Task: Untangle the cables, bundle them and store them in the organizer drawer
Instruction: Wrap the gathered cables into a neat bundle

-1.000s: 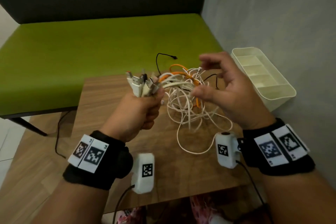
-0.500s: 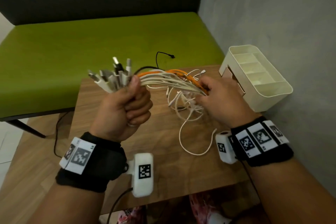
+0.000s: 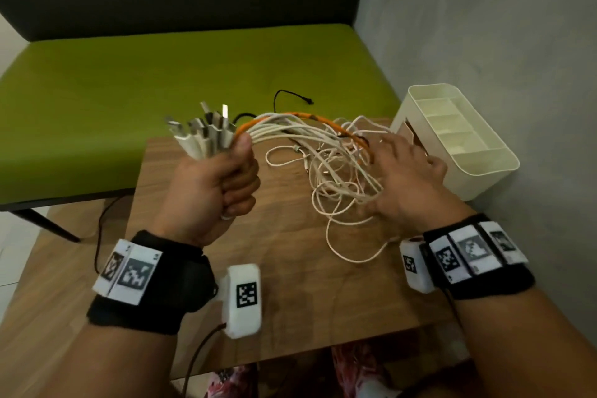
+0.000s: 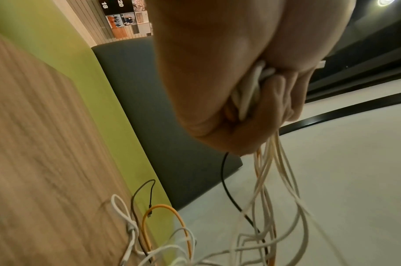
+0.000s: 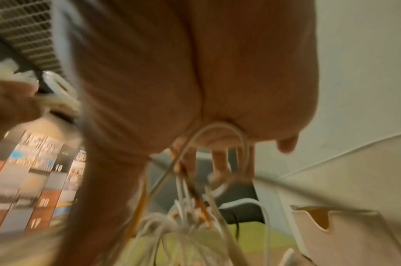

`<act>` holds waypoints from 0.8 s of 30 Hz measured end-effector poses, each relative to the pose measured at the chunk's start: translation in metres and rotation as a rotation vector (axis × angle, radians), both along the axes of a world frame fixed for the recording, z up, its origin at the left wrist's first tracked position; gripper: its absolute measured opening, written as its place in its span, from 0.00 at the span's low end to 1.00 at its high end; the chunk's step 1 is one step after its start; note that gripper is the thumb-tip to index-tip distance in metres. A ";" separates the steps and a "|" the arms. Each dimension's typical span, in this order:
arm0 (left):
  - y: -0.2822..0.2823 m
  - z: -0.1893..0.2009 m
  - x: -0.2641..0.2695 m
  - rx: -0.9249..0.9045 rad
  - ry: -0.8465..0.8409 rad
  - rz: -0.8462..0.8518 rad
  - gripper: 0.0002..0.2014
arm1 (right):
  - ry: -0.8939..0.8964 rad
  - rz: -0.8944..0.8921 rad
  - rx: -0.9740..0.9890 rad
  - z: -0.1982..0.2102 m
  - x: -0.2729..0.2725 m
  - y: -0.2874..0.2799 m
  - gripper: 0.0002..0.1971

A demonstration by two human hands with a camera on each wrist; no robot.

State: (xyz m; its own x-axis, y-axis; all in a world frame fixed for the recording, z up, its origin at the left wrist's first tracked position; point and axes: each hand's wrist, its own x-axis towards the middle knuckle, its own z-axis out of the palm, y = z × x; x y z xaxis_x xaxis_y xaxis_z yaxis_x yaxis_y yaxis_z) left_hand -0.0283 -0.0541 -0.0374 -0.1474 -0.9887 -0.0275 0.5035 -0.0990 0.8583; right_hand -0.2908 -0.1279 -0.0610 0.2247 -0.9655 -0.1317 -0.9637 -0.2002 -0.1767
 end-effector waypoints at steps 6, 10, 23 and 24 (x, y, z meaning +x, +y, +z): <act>0.000 -0.004 -0.017 0.084 -0.189 0.024 0.16 | -0.044 0.118 0.095 0.069 -0.002 0.022 0.53; 0.001 -0.005 -0.026 0.090 -0.307 0.031 0.14 | -0.170 0.266 0.227 0.091 -0.006 0.039 0.58; 0.004 -0.006 -0.044 0.082 -0.314 -0.175 0.12 | -0.606 0.452 -0.217 0.029 0.047 0.033 0.13; 0.005 -0.006 -0.042 0.053 -0.306 -0.171 0.10 | -0.596 0.424 -0.225 0.028 0.047 0.032 0.11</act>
